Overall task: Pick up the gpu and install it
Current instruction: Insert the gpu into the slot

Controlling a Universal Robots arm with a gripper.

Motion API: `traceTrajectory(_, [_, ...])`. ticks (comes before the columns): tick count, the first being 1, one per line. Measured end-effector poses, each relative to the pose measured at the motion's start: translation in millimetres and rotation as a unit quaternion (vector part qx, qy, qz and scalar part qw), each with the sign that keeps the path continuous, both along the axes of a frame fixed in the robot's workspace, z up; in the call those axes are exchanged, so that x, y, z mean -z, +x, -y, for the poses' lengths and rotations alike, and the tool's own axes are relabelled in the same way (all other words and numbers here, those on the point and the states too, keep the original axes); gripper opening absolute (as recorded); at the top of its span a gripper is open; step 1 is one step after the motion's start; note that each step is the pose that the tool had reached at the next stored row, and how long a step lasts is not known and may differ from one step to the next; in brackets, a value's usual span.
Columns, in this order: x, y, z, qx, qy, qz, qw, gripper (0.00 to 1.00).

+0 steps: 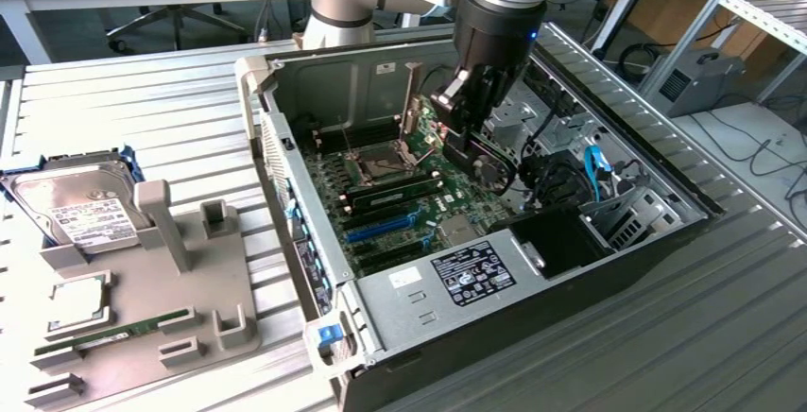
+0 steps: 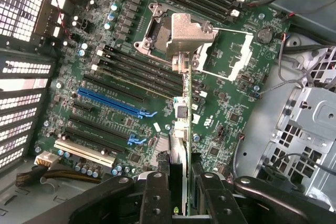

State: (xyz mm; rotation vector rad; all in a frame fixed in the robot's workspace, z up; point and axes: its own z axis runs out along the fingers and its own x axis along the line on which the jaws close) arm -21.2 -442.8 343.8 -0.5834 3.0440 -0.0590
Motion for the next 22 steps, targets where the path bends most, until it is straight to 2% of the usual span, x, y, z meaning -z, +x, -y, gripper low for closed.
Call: traceTrajectory(22, [0.0, 0.0, 0.0, -0.010, 0.0000, 0.0000, 1.0000, 0.26])
